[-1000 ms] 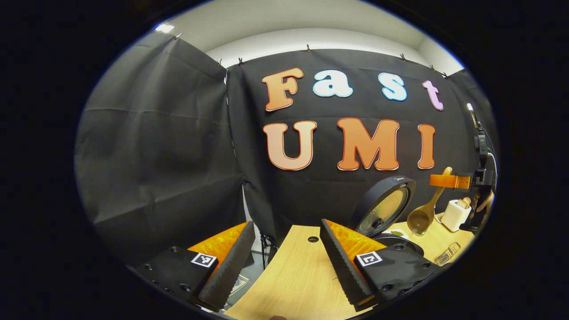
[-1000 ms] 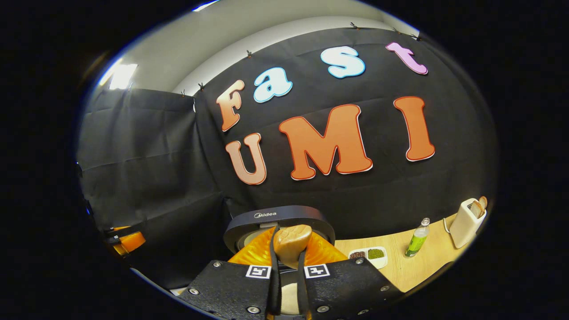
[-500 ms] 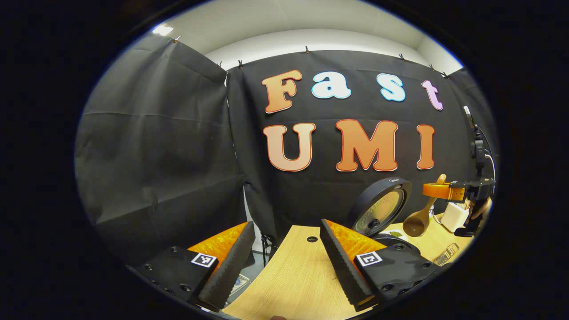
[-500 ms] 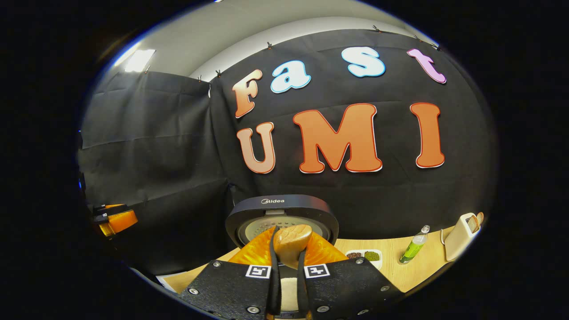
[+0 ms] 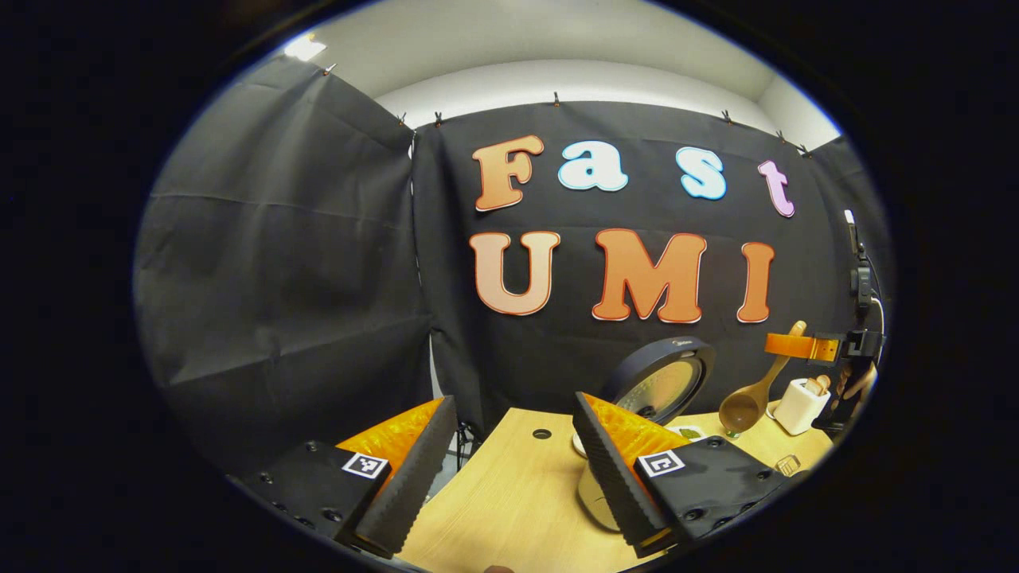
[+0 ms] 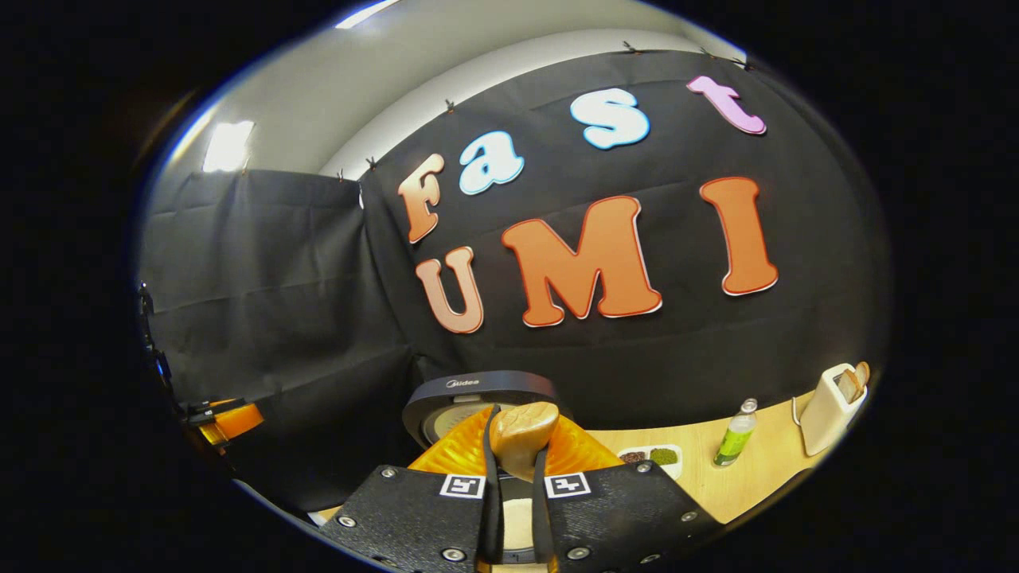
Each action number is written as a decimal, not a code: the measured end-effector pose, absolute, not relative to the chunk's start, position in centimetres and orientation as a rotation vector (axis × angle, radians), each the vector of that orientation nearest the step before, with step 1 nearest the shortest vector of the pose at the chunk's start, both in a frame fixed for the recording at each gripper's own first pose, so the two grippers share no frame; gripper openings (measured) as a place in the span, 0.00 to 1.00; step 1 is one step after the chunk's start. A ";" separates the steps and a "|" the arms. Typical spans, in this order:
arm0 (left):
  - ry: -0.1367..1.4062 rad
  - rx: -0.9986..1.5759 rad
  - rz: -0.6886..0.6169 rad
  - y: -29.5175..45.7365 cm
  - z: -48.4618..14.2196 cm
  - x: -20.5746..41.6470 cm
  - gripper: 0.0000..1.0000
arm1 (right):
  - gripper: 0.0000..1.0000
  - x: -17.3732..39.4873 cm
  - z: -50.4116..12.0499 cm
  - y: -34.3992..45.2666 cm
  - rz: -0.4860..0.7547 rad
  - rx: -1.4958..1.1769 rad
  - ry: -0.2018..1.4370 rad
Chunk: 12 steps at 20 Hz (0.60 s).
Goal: Close the left gripper, press the button to open the rice cooker; take a wooden spoon from the chopstick holder with the right hand, scoop a spoonful of rice and pour it into the rice cooker, then put the wooden spoon back into the chopstick holder.
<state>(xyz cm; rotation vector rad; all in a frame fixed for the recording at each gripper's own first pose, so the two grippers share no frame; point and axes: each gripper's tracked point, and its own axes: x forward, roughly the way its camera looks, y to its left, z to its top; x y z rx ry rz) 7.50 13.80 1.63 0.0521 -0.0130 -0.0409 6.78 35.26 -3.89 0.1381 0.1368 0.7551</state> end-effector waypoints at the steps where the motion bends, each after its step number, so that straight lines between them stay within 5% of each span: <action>1: -0.019 0.051 -0.037 13.4 1.8 7.4 0.98 | 0.13 7.0 -3.6 33.7 0.741 0.147 0.134; 12: -0.067 -0.032 -0.136 5.8 3.8 4.9 0.95 | 0.13 8.6 -4.5 14.6 0.504 0.217 0.162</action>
